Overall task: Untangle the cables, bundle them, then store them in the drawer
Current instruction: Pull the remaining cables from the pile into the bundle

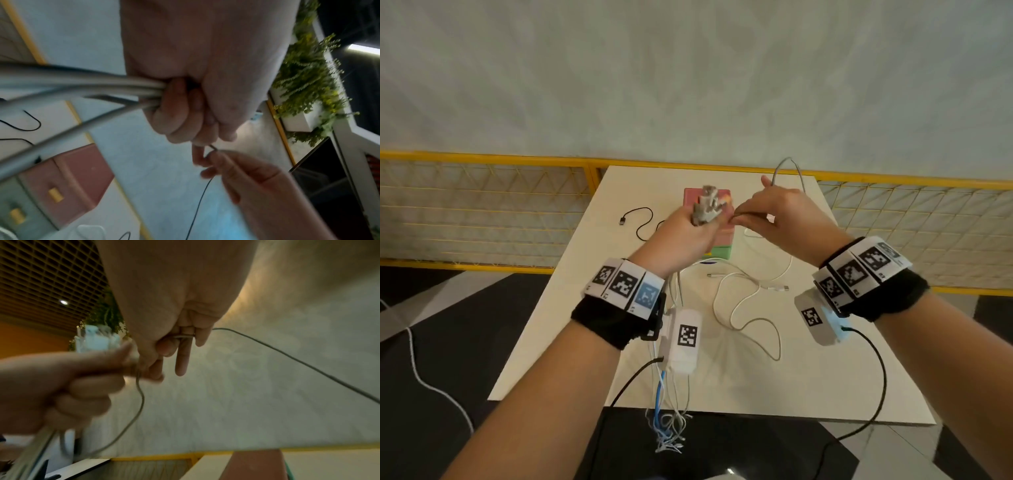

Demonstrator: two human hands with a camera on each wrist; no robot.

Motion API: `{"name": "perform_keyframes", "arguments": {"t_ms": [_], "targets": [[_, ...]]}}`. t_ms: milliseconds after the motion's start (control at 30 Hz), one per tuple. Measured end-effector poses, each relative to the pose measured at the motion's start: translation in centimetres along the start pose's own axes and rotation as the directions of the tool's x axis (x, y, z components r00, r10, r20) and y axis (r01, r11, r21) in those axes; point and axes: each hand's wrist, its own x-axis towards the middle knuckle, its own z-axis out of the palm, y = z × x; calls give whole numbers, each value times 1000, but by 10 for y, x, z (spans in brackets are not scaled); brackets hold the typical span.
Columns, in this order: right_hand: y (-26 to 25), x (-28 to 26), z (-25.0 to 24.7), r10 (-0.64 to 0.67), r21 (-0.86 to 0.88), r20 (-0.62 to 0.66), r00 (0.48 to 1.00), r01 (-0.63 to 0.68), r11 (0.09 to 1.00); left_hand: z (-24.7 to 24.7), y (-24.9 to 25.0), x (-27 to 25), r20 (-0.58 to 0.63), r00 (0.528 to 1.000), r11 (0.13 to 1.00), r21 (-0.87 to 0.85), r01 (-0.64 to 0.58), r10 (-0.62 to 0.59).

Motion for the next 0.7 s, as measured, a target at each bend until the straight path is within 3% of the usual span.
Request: {"name": "perform_keyframes", "arguments": {"t_ms": [67,133,233,300,367,433,500,533,633,700], "targets": [[3,1,-4,-32,-10,24,999,33,999,3,-4,3,-20,1000,1000,28,14,-13],[15,-4,-5,6,7,38,999,-6,1000,-3,-4,3,-142,990,1000,-9,7,-8],[33,-17,-10,183,39,40,982,-184,982,-18,-10,5,-419,908,994,-109,-31,-17],[41,-22,-13,282,48,63,957,-285,957,-24,-15,8,-526,850,985,-164,-53,-42],[43,-20,-15,298,47,56,953,-301,953,-24,-16,10,-582,808,967,-246,-70,-90],[39,-13,-17,248,25,31,968,-249,968,-21,-10,10,-625,778,940,-299,-162,-65],[28,-5,-18,124,-21,5,992,-124,992,-15,-1,7,-602,797,925,-270,-267,55],[23,0,-18,53,-35,0,999,-53,998,-10,4,7,-551,828,928,-245,-280,104],[8,12,-20,-83,-47,14,996,84,995,3,14,9,-323,942,974,-170,-148,87],[3,16,-22,-132,-46,39,991,134,990,6,15,12,-226,972,994,-68,-87,70]]}}
